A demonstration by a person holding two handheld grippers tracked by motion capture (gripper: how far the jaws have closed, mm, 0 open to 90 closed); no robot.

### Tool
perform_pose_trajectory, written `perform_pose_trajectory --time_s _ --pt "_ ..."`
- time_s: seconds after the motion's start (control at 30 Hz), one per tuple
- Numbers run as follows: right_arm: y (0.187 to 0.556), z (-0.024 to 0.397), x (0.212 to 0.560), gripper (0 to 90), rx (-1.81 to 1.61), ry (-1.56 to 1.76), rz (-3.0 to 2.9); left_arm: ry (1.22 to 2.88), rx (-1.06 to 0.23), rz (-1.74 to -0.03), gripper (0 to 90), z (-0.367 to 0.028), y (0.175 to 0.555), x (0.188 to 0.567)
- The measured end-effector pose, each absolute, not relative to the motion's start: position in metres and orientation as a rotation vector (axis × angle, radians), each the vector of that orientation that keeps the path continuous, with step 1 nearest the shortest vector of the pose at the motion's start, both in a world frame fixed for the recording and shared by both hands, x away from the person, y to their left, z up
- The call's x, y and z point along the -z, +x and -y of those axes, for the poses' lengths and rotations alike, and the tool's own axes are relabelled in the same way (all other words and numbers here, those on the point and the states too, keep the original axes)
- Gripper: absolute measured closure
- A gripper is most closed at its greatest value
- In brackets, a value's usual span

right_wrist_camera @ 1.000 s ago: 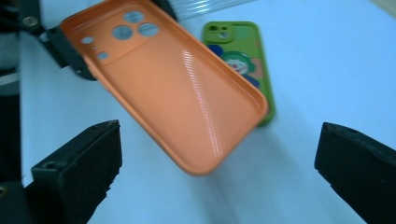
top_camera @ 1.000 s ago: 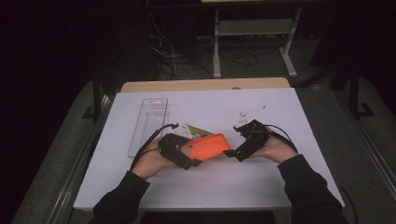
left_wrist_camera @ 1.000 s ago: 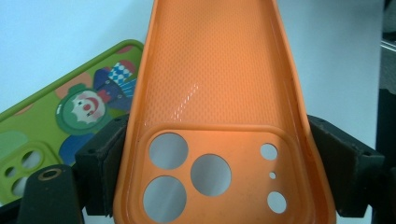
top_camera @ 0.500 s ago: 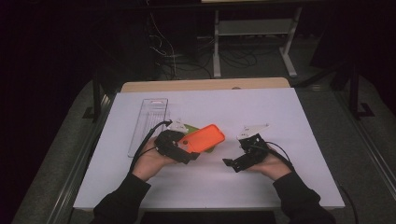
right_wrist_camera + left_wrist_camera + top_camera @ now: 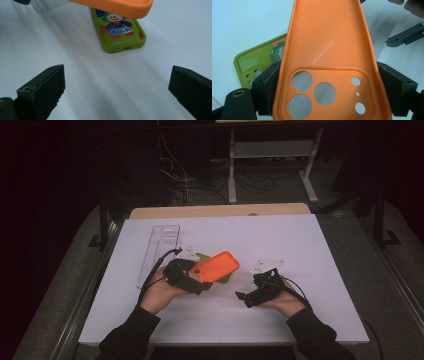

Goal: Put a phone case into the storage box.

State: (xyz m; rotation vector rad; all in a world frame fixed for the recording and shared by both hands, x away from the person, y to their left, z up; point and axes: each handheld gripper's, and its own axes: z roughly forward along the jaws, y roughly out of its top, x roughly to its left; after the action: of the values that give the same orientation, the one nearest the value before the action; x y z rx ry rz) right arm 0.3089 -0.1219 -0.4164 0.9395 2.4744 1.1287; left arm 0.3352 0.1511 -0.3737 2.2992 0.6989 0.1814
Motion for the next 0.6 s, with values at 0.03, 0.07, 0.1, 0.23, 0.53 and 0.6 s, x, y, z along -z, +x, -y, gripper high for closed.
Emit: perform_pose_trajectory --time_s 0.03,0.07,0.1,0.23,0.53,0.6 --pt "0.3087 0.1220 0.4161 0.0 -1.125 0.930 -2.470 2.293 -0.180 -0.704 15.8 -0.1505 0.3348 0.3740" --pt "0.3086 0.1218 0.4161 0.0 -1.126 0.927 -2.468 2.299 -0.181 -0.700 15.8 -0.1508 0.3351 0.3739" --pt "0.3087 0.1218 0.4159 0.0 -1.121 0.924 -2.466 2.307 -0.182 -0.695 15.8 -0.1511 0.3353 0.3738" --pt "0.3081 0.1211 0.4159 0.0 -1.095 0.887 -2.458 2.295 -0.178 -0.705 15.9 -0.1495 0.3343 0.3747" --pt "0.3033 0.1158 0.4145 0.0 -1.033 0.803 -2.430 2.314 -0.172 -0.690 15.8 -0.1494 0.3343 0.3746" --pt "0.3025 0.1159 0.4140 0.0 -1.018 0.779 -2.426 2.305 -0.171 -0.697 15.9 -0.1489 0.3337 0.3750"
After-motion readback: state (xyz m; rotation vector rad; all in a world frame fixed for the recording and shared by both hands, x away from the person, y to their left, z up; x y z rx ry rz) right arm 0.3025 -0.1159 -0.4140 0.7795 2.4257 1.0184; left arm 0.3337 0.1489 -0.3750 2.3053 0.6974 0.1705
